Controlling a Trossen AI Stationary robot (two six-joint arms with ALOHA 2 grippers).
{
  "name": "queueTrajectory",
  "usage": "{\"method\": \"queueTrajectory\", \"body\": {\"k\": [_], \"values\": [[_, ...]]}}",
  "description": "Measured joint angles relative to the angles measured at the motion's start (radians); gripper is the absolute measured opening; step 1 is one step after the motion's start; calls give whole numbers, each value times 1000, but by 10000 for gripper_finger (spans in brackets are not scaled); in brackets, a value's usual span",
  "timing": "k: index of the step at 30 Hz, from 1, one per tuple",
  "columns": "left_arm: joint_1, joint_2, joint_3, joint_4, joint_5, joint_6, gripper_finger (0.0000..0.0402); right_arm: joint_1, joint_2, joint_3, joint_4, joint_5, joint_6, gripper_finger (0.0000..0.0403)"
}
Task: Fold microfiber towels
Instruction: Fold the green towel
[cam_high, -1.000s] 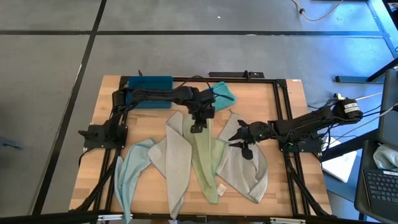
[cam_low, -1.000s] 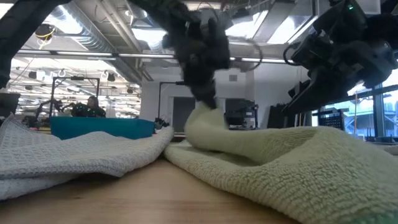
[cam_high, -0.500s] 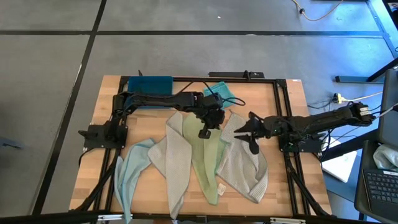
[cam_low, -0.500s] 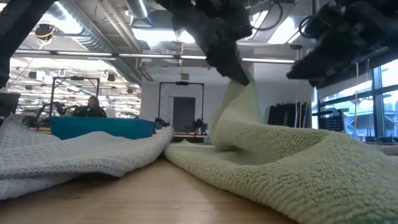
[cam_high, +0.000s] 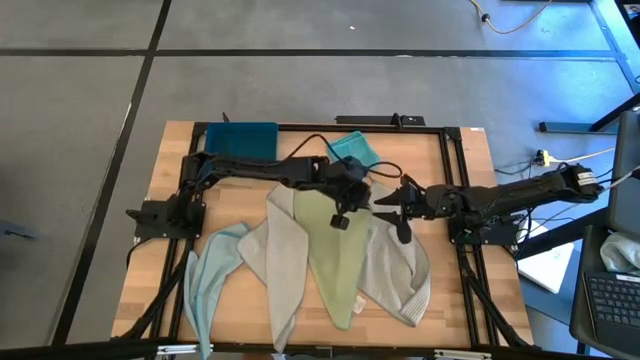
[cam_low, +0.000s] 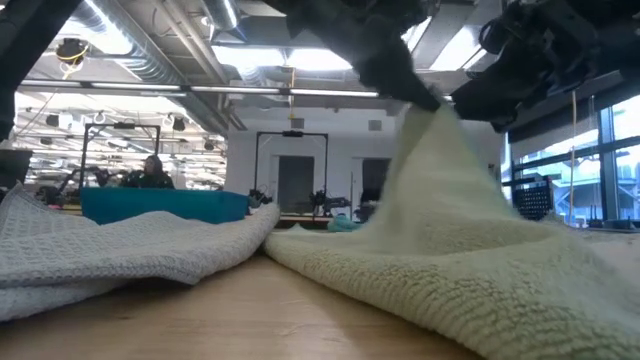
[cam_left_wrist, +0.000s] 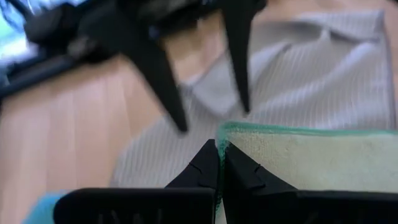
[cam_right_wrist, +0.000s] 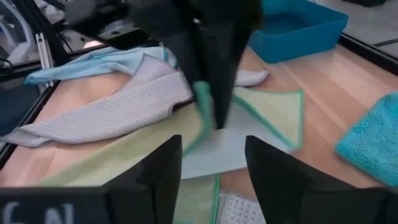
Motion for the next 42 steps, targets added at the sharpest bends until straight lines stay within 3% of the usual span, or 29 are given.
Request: {"method": "queueTrajectory", "body": {"k": [4, 7, 13, 20, 25, 28, 33, 38, 42], "values": [[-31, 0, 0, 50, -7, 27, 0, 0, -80, 70, -201, 0, 3, 196], [-46, 0, 0, 55, -72, 47, 0, 4, -111, 119, -278, -5, 32, 196], [-47, 0, 0, 98, -100, 50, 0, 28, -117, 185, -429, -27, 50, 197], [-61, 0, 0, 218, -121, 67, 0, 31, -116, 281, -651, 34, 28, 197], [-60, -11, 0, 209, -264, 131, 0, 32, -117, 323, -727, 47, 12, 197], [-59, -22, 22, 194, -331, 144, 0, 31, -117, 323, -733, 46, 10, 197], [-60, -41, 89, 151, -406, 165, 0, 40, -116, 261, -709, -75, 115, 197], [-52, -47, 142, 95, -454, 187, 0, 99, -116, 131, -563, -92, 202, 197], [-52, -47, 177, 63, -458, 187, 0, 134, -116, 27, -306, -90, 240, 197]]}}
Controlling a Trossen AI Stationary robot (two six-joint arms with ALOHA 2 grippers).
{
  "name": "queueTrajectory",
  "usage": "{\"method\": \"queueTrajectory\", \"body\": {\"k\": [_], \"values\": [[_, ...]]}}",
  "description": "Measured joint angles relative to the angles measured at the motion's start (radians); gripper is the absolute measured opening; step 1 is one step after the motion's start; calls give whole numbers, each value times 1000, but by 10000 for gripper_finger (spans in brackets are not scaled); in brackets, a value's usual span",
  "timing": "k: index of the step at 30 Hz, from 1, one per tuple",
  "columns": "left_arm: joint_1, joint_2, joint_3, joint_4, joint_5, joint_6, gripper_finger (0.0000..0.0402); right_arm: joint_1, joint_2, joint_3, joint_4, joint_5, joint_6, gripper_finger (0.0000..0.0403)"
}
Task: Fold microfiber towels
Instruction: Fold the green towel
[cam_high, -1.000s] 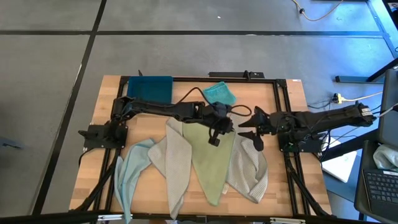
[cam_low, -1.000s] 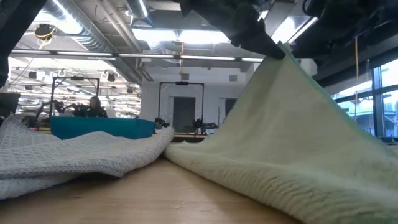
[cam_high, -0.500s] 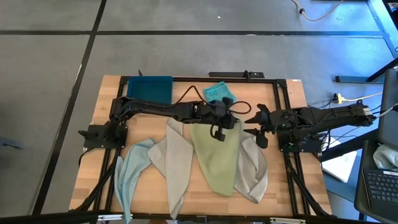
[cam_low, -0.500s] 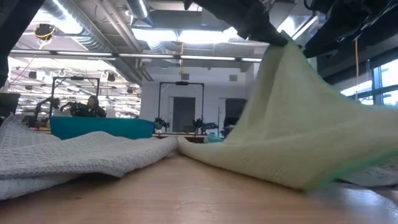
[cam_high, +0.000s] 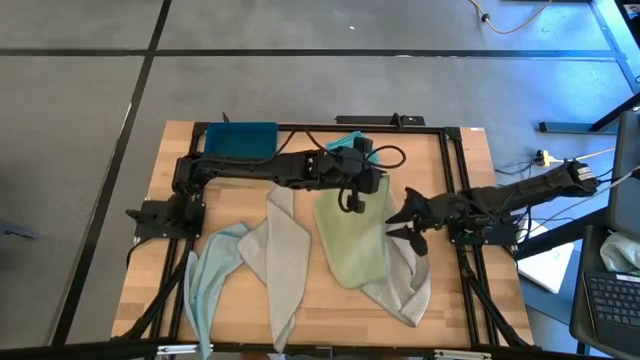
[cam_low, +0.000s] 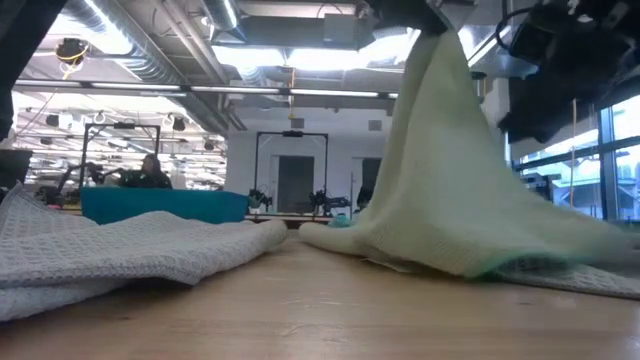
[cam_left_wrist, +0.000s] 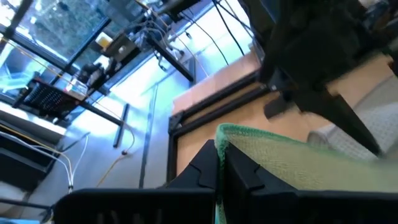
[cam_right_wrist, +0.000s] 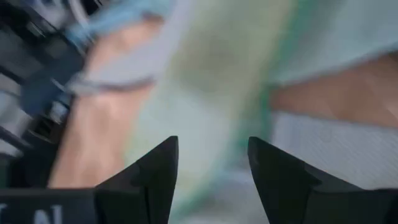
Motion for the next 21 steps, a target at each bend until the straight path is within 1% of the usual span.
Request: {"method": "queueTrajectory", "body": {"k": [2, 4, 9, 13, 16, 21], "values": [[-1, 0, 1, -7, -5, 0, 0, 18, 0, -50, 133, 12, 10, 197], [-2, 1, 0, -12, -11, 0, 0, 27, 0, -92, 201, 57, 20, 197], [-6, 1, 0, -11, -20, 2, 0, 29, 0, -122, 179, 188, 19, 197], [-14, 1, 0, -11, -48, 25, 0, 29, 3, -122, 165, 195, 15, 197], [-16, 0, 0, -11, -67, 33, 0, 29, 32, -127, 130, 207, 22, 197], [-14, 0, 0, -12, -70, 31, 0, 51, 110, -206, 332, 201, 55, 197]]}}
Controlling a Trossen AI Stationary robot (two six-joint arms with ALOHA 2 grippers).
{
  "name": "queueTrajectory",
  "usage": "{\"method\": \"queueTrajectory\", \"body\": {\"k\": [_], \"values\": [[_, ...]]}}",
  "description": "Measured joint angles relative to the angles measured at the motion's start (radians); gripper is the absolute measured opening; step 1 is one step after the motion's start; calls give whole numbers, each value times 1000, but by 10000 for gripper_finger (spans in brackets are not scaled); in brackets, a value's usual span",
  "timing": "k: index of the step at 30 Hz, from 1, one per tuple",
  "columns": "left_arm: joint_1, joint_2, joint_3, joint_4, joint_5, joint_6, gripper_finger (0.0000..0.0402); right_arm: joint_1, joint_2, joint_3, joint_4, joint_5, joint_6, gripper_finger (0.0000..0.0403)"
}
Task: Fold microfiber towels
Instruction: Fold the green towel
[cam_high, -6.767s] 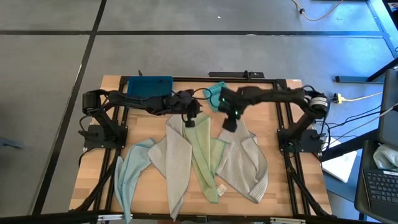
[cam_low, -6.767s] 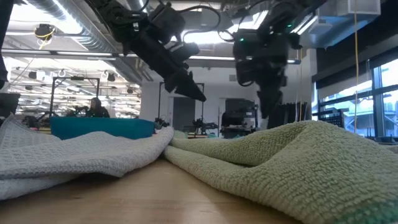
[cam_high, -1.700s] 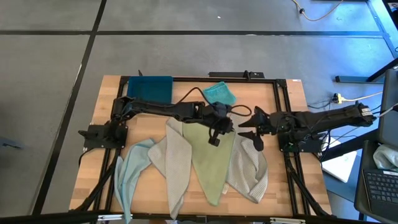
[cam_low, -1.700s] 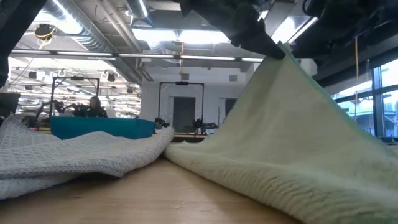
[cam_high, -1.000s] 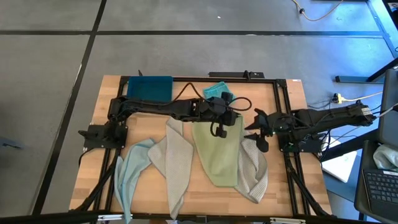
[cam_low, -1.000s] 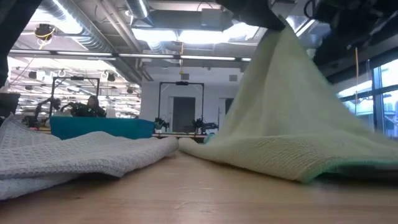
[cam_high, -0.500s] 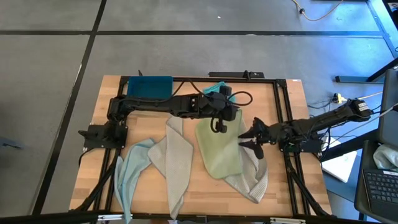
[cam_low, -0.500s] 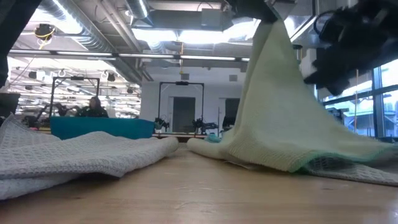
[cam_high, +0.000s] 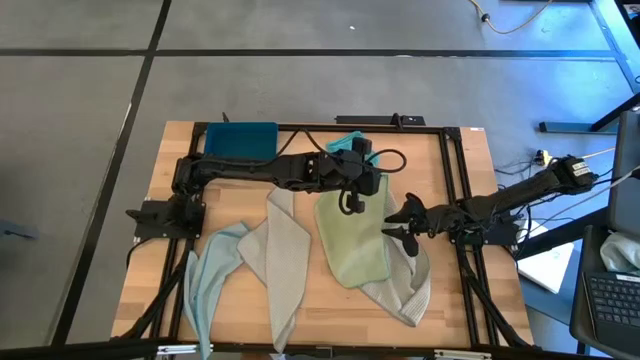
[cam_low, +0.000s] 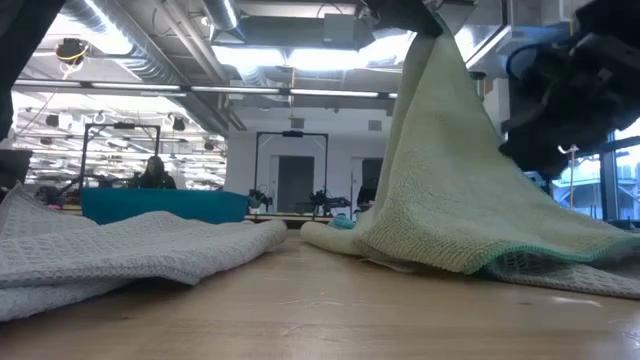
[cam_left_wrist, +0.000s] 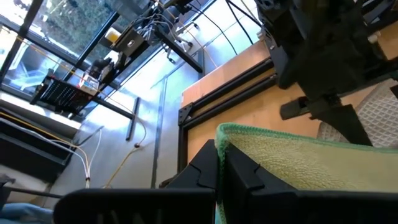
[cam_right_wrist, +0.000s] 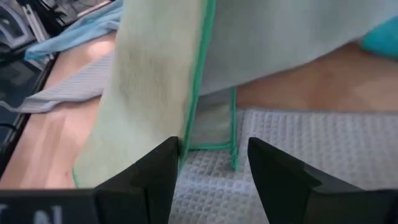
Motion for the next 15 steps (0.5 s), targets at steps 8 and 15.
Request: {"method": "queueTrajectory", "body": {"k": [8, 15], "values": [[0, 0, -1, -16, -7, -4, 0, 76, 106, -65, 153, -117, 122, 197], [-1, -1, 20, 18, -31, 0, 0, 124, 212, -65, 229, -98, 151, 197]]}}
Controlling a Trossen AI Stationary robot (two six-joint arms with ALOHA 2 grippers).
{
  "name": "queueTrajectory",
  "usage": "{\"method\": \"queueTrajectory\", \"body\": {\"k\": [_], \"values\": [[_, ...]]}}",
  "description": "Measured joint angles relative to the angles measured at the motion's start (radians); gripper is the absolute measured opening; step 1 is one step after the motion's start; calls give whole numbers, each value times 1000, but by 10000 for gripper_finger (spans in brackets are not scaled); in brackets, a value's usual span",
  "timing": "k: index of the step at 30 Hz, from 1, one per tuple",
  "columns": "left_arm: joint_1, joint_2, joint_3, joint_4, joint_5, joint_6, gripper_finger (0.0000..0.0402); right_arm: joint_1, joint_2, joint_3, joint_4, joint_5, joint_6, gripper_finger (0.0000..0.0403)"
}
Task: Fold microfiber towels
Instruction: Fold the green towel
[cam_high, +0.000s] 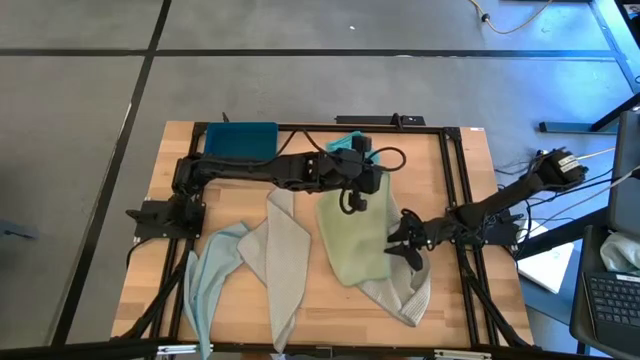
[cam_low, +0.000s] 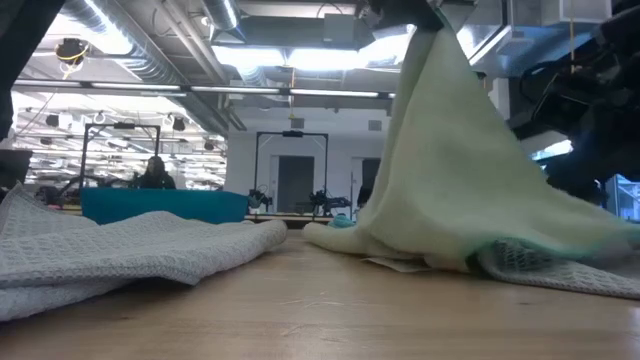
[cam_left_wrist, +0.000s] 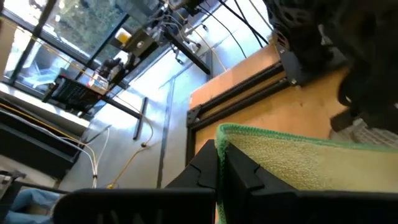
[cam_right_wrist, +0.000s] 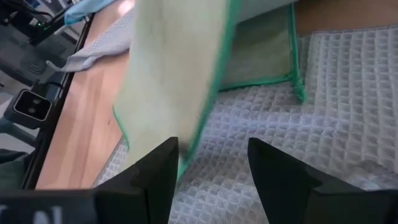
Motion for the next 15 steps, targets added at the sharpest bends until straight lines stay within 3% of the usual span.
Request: {"method": "queueTrajectory", "body": {"k": [11, 15], "values": [[-4, -3, 95, -44, -28, 13, 0, 49, 154, 0, 233, -11, -2, 197], [-4, -3, 96, -45, -76, 37, 0, 63, 192, 0, 243, -14, 2, 195]]}}
